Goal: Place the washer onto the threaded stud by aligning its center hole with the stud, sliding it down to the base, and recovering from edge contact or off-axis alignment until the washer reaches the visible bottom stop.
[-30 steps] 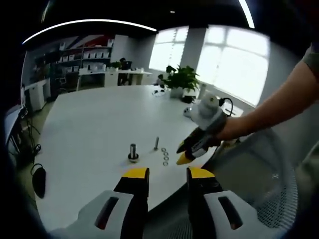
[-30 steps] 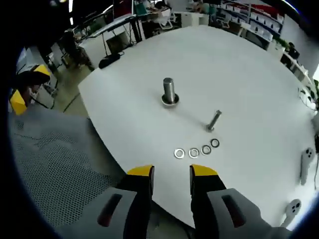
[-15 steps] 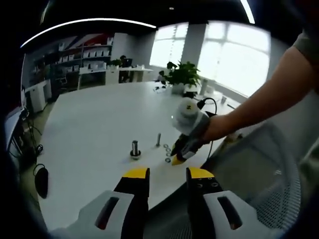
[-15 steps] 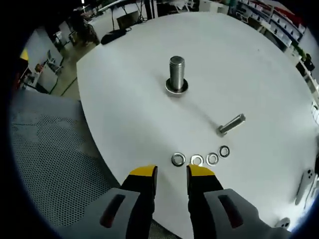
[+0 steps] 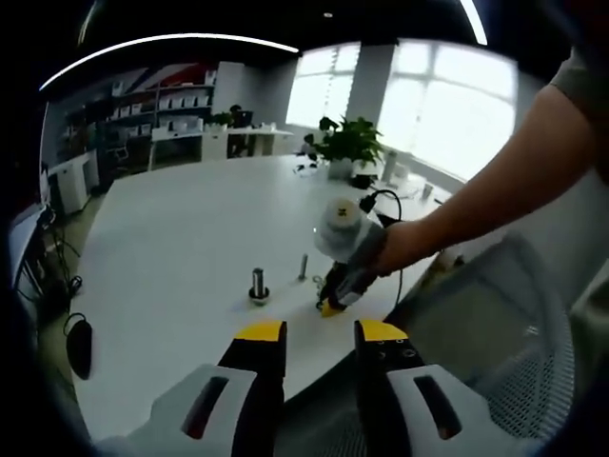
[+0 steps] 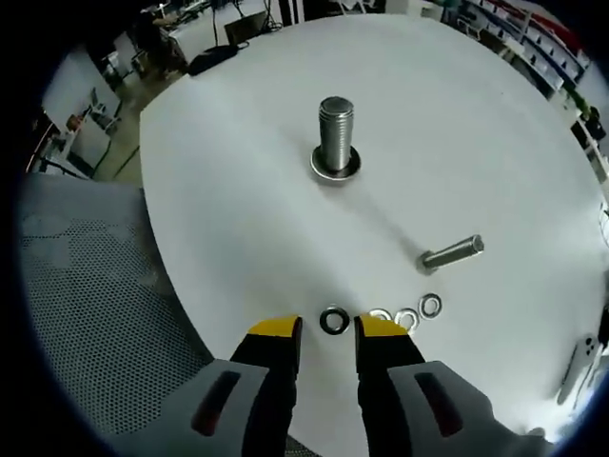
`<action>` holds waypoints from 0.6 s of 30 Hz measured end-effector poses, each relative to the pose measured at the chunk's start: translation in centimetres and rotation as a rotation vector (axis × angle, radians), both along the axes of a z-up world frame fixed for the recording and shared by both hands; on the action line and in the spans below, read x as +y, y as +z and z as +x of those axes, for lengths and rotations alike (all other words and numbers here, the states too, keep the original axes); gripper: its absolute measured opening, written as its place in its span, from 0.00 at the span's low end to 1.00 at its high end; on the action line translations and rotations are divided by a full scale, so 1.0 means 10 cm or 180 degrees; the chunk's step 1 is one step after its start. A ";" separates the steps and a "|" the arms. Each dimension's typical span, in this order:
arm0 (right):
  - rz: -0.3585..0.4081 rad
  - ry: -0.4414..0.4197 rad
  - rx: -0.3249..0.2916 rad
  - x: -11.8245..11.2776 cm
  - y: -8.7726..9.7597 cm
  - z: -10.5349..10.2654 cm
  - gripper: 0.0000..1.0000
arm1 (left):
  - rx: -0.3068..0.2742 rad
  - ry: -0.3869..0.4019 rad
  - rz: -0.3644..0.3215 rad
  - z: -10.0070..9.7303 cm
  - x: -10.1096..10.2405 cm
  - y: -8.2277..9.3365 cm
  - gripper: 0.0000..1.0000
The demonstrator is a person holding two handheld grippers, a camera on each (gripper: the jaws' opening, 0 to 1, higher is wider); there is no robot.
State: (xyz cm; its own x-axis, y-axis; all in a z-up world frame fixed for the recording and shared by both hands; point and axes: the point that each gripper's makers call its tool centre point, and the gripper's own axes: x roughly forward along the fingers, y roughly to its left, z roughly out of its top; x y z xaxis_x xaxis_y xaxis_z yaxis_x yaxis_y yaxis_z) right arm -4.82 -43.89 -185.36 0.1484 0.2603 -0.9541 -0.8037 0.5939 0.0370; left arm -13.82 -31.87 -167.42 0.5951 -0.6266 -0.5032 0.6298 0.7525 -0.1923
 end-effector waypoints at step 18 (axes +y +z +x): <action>-0.0425 0.0985 0.0068 -0.02 -0.02 -0.02 0.16 | 0.0072 -0.0002 0.0012 0.00 0.00 -0.03 0.24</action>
